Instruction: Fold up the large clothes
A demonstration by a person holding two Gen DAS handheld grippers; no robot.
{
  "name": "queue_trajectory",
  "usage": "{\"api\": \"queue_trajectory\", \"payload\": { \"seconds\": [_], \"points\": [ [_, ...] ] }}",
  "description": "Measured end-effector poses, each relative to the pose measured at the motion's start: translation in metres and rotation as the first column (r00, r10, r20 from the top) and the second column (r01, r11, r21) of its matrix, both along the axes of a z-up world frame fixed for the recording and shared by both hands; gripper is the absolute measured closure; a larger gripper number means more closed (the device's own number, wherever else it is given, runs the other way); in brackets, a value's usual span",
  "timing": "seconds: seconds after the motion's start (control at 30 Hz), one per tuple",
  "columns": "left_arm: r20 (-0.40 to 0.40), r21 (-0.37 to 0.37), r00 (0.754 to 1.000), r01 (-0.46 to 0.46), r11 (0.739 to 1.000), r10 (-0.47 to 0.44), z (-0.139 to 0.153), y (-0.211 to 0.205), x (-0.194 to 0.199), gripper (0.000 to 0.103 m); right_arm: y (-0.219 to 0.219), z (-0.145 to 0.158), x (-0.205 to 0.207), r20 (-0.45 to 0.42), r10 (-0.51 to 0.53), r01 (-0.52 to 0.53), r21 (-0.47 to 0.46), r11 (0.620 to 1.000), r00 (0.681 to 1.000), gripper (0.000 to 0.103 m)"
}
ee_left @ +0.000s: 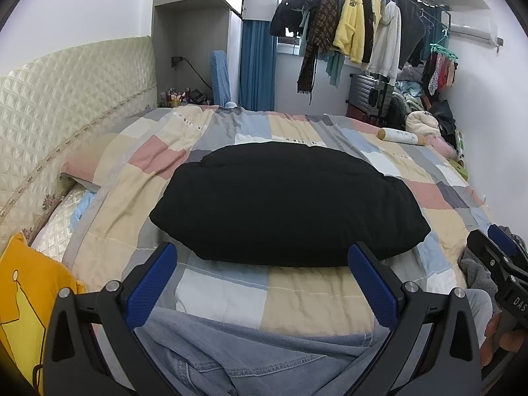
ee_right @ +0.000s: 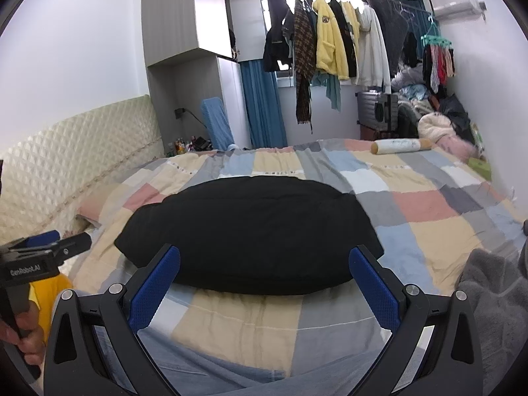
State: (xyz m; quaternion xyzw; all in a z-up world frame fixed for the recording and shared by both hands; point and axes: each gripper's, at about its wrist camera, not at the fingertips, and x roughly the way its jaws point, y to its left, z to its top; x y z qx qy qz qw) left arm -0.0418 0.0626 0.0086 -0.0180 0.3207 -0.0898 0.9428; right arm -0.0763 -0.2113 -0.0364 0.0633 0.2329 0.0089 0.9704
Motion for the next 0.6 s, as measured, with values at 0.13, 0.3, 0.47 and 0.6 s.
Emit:
{"api": "queue_trajectory", "payload": {
  "seconds": [0.13, 0.3, 0.47, 0.6],
  "points": [
    [-0.001, 0.001, 1.000, 0.003, 1.000, -0.003, -0.0011, -0.0006, -0.0001, 0.000, -0.0002, 0.0006, 0.0007, -0.003, -0.008, 0.008, 0.001, 1.000, 1.000, 0.000],
    [-0.003, 0.004, 1.000, 0.002, 1.000, -0.002, -0.0010, -0.0013, -0.0007, 0.000, 0.0015, 0.0015, -0.0017, 0.009, -0.013, 0.013, -0.007, 1.000, 1.000, 0.000],
    [0.001, 0.006, 1.000, 0.011, 1.000, -0.011, -0.0021, -0.0034, -0.0033, 0.000, 0.0016, -0.0010, -0.0046, 0.004, -0.015, 0.015, 0.005, 1.000, 1.000, 0.000],
    [0.007, -0.003, 1.000, 0.022, 1.000, -0.022, -0.0029, -0.0025, -0.0068, 0.000, -0.0001, 0.0000, -0.0061, 0.009, -0.035, 0.035, 0.006, 0.999, 0.999, 0.000]
  ]
}}
